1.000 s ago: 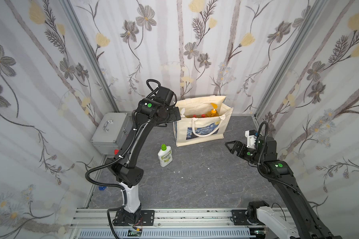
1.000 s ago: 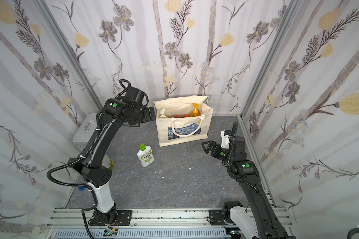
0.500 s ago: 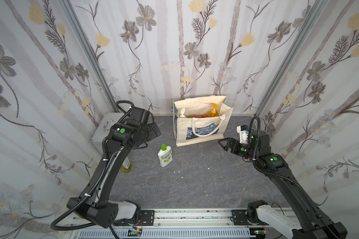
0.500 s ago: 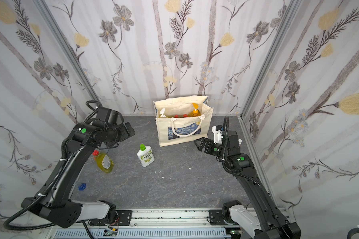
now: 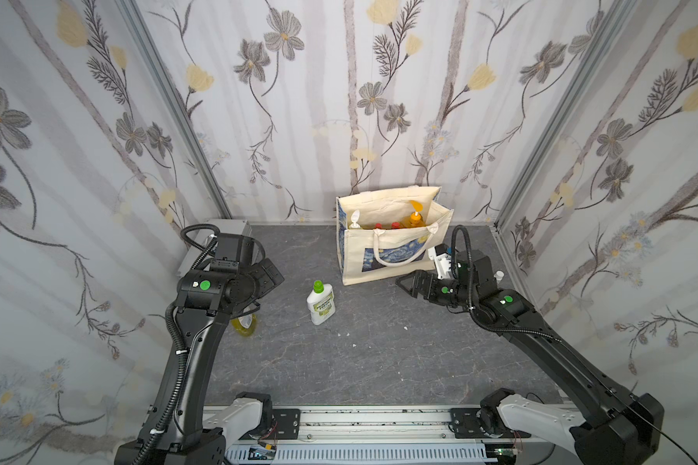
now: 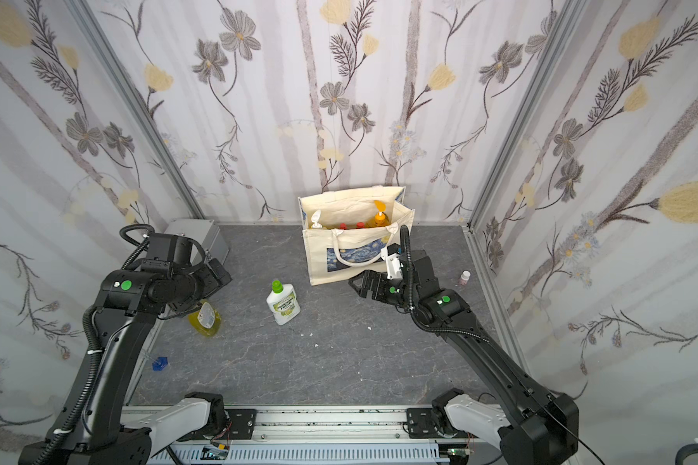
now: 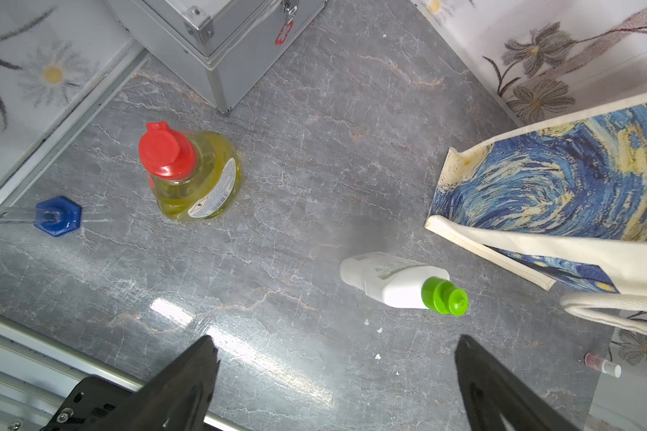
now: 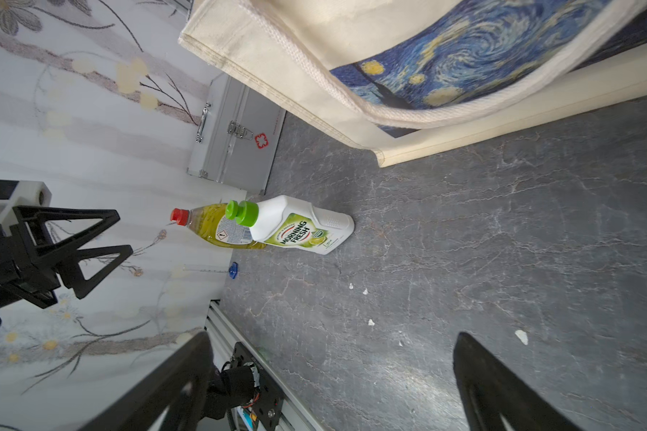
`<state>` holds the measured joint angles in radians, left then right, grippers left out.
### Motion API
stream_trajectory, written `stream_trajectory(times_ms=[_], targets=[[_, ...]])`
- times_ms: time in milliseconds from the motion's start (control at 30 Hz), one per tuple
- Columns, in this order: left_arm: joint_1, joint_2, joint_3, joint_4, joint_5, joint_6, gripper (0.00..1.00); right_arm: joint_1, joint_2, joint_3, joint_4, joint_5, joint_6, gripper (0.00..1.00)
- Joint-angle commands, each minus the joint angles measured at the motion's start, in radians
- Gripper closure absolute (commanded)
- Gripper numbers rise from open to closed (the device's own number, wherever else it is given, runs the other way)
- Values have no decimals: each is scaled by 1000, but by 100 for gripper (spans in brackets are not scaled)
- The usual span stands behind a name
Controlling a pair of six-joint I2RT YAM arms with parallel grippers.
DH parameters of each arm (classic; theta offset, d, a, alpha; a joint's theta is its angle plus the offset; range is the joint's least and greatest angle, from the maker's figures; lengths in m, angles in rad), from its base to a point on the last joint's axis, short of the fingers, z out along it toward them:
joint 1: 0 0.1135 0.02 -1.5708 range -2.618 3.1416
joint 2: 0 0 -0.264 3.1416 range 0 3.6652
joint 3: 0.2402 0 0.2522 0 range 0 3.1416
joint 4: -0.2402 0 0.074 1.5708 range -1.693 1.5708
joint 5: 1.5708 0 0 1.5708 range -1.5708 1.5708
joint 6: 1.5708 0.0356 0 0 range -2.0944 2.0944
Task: Pack dish soap into the shopping bag
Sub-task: Pick up the bottle of dish soap at the center of the board.
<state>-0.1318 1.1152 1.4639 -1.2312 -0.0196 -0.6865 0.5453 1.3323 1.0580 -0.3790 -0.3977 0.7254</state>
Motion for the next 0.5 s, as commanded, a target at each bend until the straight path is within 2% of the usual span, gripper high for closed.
stream_trajectory(times_ms=[0, 133, 200, 300, 467], targets=[[3, -22, -4, -9, 33, -34, 0, 70, 68, 85, 31, 30, 130, 0], [3, -51, -4, -18, 68, -37, 0, 173, 197, 226, 2, 72, 233, 0], [3, -58, -28, -16, 92, -22, 0, 220, 256, 315, -52, 133, 263, 0], [4, -71, -58, -20, 122, -23, 0, 292, 404, 501, -231, 217, 326, 0], [5, -135, -125, -9, 165, -43, 0, 343, 625, 832, -548, 251, 433, 0]])
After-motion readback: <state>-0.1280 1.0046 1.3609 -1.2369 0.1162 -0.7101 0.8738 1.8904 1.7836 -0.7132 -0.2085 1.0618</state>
